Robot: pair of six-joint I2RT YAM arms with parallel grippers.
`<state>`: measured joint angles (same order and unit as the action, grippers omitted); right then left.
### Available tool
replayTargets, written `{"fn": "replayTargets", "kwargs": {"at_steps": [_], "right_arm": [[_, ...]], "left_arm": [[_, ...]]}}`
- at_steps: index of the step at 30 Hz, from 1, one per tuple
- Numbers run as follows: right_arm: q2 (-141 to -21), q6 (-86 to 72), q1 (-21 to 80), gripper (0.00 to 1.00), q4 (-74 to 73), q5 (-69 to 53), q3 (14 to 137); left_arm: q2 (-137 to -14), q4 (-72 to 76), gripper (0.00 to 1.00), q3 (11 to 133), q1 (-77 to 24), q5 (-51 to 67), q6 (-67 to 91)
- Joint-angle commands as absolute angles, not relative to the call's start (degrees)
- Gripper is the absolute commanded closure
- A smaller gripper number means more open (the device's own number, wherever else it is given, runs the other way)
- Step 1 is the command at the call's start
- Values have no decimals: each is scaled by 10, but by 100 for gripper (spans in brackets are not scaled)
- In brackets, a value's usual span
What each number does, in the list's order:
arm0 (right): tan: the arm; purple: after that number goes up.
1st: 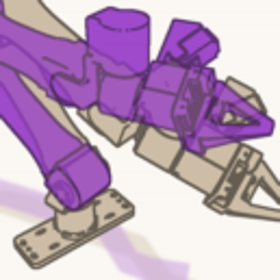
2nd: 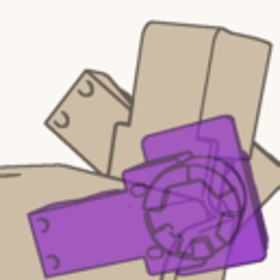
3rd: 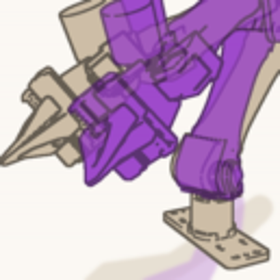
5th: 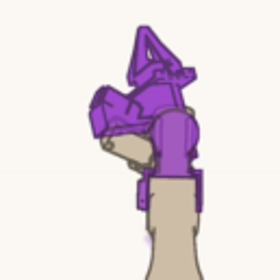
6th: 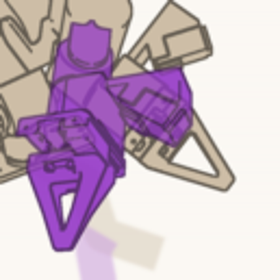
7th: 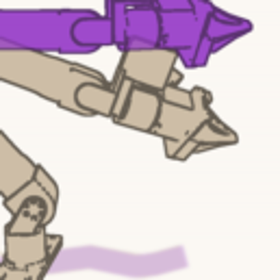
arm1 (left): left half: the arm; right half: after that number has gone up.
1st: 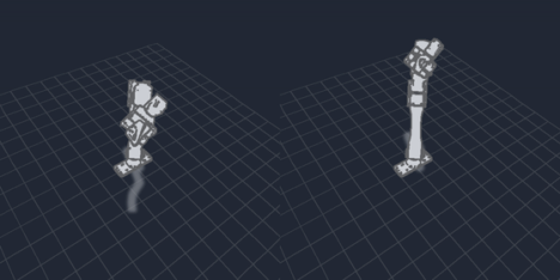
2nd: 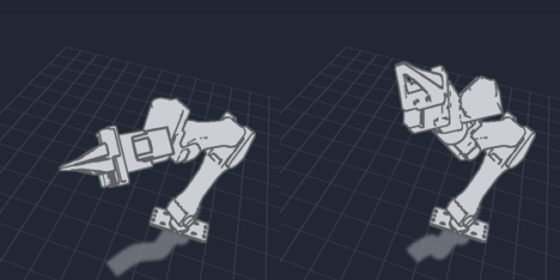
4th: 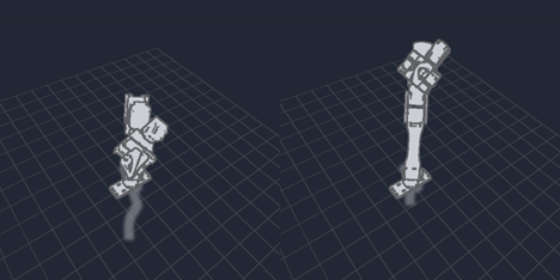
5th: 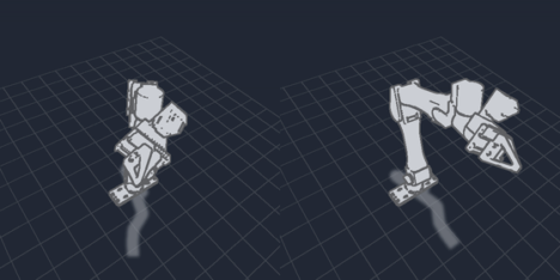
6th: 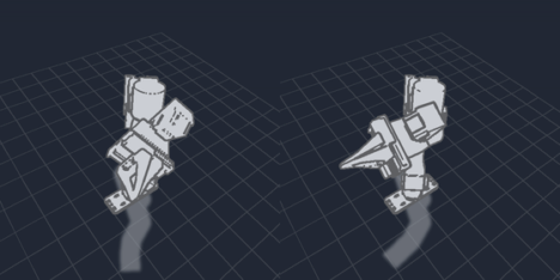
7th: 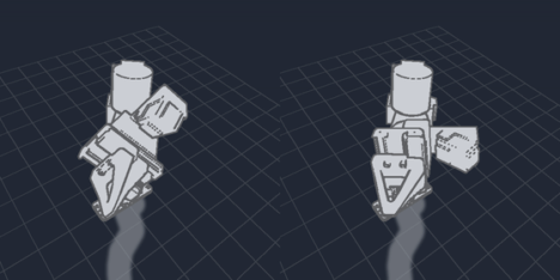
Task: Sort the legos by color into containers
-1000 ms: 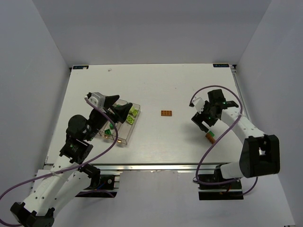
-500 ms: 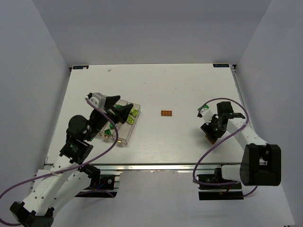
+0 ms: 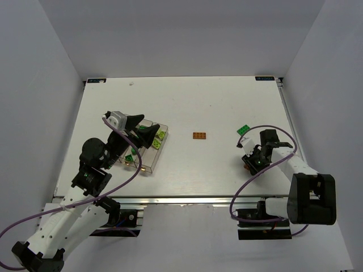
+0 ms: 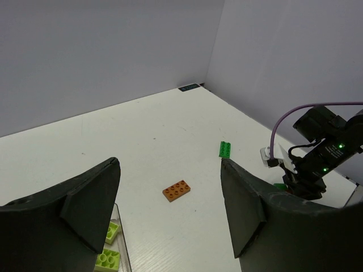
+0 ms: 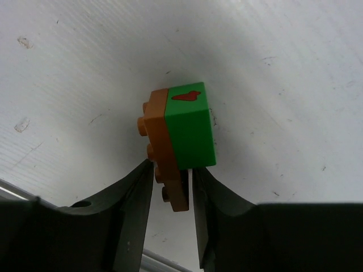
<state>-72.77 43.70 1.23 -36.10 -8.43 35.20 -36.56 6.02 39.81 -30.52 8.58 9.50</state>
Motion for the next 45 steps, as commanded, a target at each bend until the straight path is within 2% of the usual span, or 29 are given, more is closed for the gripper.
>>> {"fn": "replayTargets", "kwargs": {"at_steps": [1, 7, 14, 22, 28, 32, 39, 45], "right_arm": [[-733, 431, 8, 62, -344, -104, 345], [-726, 432, 6, 62, -328, -104, 333], [-713, 438, 6, 87, -330, -120, 327], [-674, 459, 6, 97, -357, -152, 325], [-638, 535, 6, 98, -406, -227, 366], [-619, 584, 6, 98, -440, -293, 412], [-564, 656, 6, 98, -437, -429, 463], [-525, 693, 32, 95, -408, -482, 476]], "left_arm": [[-363, 55, 19, 403, -309, 85, 92], [-364, 55, 19, 402, -310, 85, 93], [-368, 55, 19, 402, -310, 84, 91], [-376, 56, 19, 402, -311, 89, 92], [-395, 71, 18, 397, -312, 132, 102], [-430, 90, 17, 397, -315, 205, 121], [-508, 155, 15, 387, -337, 341, 179], [-579, 211, 15, 379, -358, 387, 233]]}}
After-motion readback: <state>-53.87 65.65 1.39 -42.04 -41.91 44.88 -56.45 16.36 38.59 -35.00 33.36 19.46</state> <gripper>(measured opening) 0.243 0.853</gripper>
